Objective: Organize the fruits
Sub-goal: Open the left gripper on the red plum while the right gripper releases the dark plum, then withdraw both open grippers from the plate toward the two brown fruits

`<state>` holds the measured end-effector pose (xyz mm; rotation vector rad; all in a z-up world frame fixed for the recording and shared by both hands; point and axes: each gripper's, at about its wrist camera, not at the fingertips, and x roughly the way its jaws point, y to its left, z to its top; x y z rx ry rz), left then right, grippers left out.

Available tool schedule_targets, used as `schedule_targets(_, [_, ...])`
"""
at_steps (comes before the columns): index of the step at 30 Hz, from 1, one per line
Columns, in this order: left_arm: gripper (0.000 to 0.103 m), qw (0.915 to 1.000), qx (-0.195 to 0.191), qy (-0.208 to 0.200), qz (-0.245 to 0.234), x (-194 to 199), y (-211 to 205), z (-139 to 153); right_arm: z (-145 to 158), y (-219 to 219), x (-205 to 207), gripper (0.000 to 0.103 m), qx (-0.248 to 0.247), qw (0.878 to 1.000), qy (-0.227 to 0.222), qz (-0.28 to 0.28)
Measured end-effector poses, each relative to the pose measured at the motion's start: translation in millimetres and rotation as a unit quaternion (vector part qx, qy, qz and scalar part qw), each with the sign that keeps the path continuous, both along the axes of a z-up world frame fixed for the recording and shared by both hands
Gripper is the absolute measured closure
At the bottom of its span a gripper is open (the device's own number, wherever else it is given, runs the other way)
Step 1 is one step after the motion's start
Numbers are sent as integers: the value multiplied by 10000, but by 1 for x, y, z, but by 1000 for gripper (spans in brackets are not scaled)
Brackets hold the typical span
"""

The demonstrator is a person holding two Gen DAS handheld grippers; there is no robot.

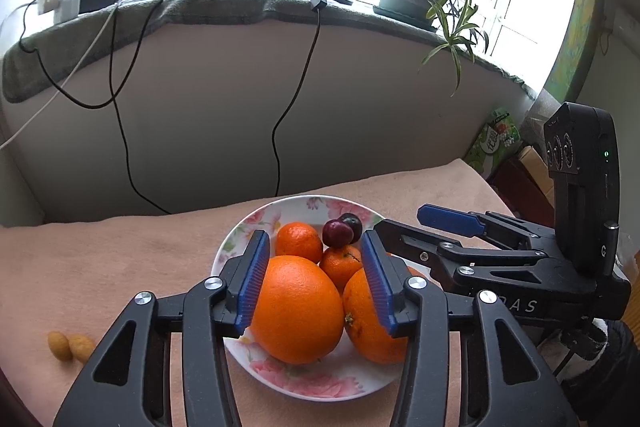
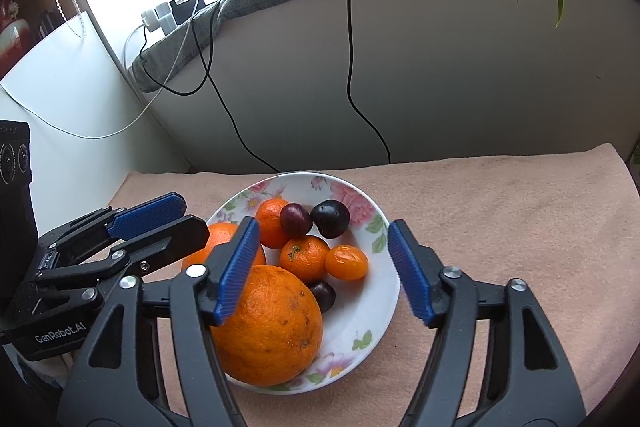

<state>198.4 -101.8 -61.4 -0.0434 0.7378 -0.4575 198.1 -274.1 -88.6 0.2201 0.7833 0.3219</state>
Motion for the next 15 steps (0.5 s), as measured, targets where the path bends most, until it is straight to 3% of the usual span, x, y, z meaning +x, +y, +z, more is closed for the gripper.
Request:
schedule_targets(6, [38, 9999, -18, -74, 92, -3, 6, 4, 2, -1, -2, 29, -117, 9999, -24, -41])
schedule_targets(8, [31, 9999, 25, -92, 133, -4, 7, 6, 4, -1, -3, 17, -151, 9999, -53, -65])
schedule_targets(10, [25, 9996, 107, -135, 226, -4, 7, 7, 5, -1, -5, 13, -195, 9997, -101, -113])
schedule_targets(15, [23, 9990, 105, -156, 409, -5, 12, 10, 9, -4, -8, 10, -255, 9994, -128, -185])
